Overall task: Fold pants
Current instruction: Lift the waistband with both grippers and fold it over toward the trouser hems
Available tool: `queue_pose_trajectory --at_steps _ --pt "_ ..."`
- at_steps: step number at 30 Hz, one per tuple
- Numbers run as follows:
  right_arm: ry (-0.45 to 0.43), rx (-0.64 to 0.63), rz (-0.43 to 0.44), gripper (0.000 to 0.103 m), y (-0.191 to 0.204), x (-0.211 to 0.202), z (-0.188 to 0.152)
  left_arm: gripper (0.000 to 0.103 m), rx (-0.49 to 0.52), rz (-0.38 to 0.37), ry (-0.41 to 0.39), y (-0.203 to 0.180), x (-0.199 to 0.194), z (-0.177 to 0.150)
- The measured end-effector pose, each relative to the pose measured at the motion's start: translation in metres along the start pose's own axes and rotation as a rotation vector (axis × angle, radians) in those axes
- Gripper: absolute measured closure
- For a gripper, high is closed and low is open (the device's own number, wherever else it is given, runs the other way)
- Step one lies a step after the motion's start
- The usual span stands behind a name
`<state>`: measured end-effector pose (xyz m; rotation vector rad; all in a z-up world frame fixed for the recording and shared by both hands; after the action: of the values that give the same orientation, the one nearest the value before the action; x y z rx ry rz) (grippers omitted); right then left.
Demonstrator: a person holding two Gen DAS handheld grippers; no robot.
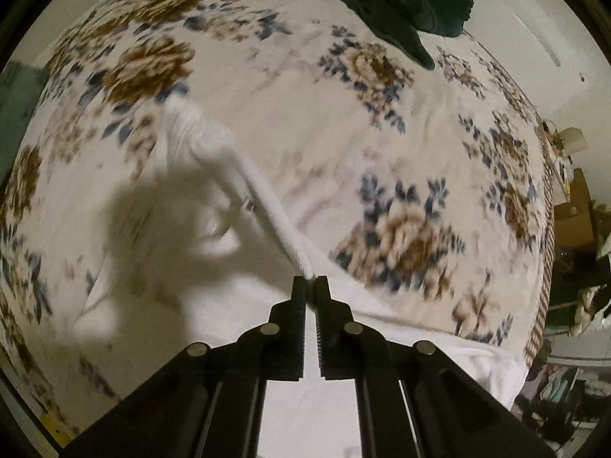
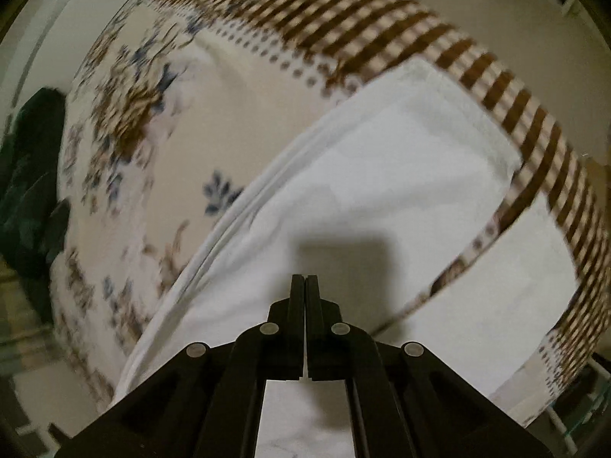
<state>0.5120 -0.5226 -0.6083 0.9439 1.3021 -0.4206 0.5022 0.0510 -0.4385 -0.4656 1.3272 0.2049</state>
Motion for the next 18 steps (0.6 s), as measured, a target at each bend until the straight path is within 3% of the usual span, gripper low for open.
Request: queue_pose_trajectory --at_steps 3,5,7,10,12,13,15,18 --pt "0.011 -0.003 0.062 0.102 -0.018 -0.013 -0.021 0.100 -0.017 -0.004 0.037 0.017 0.008 -0.026" --pt "0.039 0.032 0.099 0.091 -0.017 -0.004 -0.021 0.100 -0.028 0.003 0.054 0.027 0.016 -0.039" --pt "0.038 0.061 0.137 0.044 -0.012 0.009 -0.011 0.100 -0.046 0.005 0.065 0.035 0.025 -0.047" --pt "0.029 0.109 0.106 0.039 -0.005 0.035 0.006 0.100 -0.062 -0.001 0.060 0.041 0.033 -0.052" --pt "0.036 0.144 0.053 0.039 -0.006 0.054 0.015 0.100 -0.063 -0.001 0.051 0.042 0.035 -0.054" --pt "0.059 0.159 0.025 0.052 -0.007 0.063 0.016 0.100 -0.063 -0.004 0.050 0.044 0.035 -0.055" --pt "0.043 0.199 -0.012 0.098 -0.015 0.066 0.013 0.100 -0.065 -0.008 0.046 0.046 0.032 -0.056" --pt "-0.038 0.114 -0.001 0.098 -0.009 0.039 -0.001 0.100 -0.053 -0.015 0.016 0.052 0.015 -0.057"
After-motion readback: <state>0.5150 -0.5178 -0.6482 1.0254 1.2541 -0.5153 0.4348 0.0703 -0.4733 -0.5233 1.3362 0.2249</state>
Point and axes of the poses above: each gripper's, at about its wrist camera, not at the fingertips, and x roughly the way its jaws point, y to its left, z to its top, the point moved 2 cm from there along x, roughly the way its jaws point, and after that the axes turned 2 degrees about z, right-handed, at the moved point
